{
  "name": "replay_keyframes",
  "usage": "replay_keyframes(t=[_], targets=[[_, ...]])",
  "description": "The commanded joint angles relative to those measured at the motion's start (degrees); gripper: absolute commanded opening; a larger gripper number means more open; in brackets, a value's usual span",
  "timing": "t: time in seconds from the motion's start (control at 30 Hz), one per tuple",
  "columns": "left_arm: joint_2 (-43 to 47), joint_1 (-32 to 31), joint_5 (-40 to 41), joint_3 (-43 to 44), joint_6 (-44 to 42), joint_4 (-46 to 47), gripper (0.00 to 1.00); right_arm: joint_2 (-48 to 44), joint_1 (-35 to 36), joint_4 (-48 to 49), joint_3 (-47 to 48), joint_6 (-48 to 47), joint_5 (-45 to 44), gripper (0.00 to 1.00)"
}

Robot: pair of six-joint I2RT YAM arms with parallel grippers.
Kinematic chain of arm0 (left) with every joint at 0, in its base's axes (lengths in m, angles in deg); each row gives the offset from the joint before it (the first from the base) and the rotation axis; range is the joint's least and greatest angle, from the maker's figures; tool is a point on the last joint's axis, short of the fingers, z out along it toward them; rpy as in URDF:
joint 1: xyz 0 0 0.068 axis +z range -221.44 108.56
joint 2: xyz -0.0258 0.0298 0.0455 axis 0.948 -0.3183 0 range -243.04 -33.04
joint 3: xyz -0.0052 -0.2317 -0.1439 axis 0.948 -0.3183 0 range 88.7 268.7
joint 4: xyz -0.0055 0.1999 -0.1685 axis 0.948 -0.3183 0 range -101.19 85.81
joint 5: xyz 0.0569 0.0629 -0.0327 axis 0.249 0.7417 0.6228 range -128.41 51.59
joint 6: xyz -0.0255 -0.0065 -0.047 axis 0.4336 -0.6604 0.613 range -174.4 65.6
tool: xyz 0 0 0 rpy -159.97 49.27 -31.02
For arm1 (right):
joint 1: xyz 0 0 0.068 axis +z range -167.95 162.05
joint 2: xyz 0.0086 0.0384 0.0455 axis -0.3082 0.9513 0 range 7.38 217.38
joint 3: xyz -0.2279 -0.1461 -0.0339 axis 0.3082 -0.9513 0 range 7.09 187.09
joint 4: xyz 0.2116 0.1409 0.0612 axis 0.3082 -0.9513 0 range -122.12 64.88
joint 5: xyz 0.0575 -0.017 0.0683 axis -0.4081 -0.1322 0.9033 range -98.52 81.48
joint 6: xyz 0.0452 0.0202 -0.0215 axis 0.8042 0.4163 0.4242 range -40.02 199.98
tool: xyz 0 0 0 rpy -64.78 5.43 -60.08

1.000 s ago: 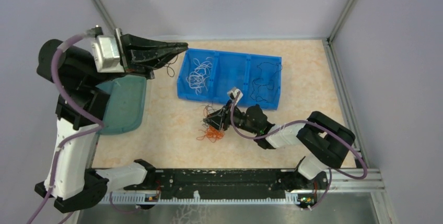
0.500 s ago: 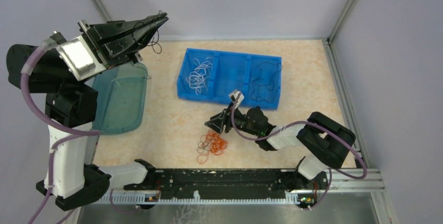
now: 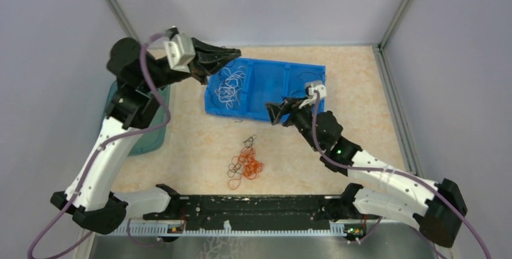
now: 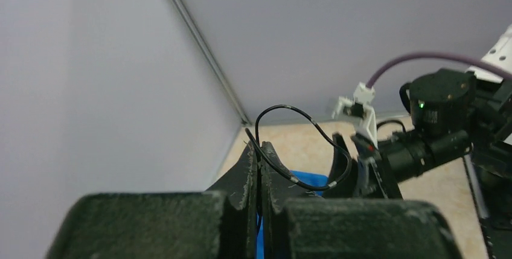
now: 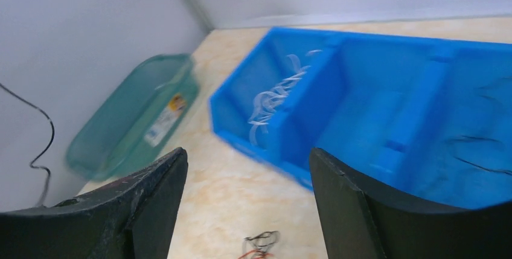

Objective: Untangle the cables

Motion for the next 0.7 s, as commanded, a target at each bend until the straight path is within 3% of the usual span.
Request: replay_keyframes(t=[0.0, 0.17, 0.37, 0.67], targets=[[-4.3, -2.7, -1.0, -2.0, 4.1, 1.1, 0.0, -8.6, -2.7, -14.8, -0.5, -1.1, -21.5, 0.74], [-12.6, -7.7, -0.6, 0.4, 3.6, 2.0, 0.0, -17.5, -7.6, -17.6, -3.8, -0.6, -26.1, 0.73], [-25.1, -10.8, -1.4, 6.8, 3.0, 3.9, 0.0, -20.1, -9.6, -19.1, -3.2, -4.0, -32.0, 0.74], [-47.6, -11.3, -2.4, 26.0, 2.6, 2.6, 0.0, -22.5, -16.1, -22.3, -3.2, -2.9, -31.6, 0.75]])
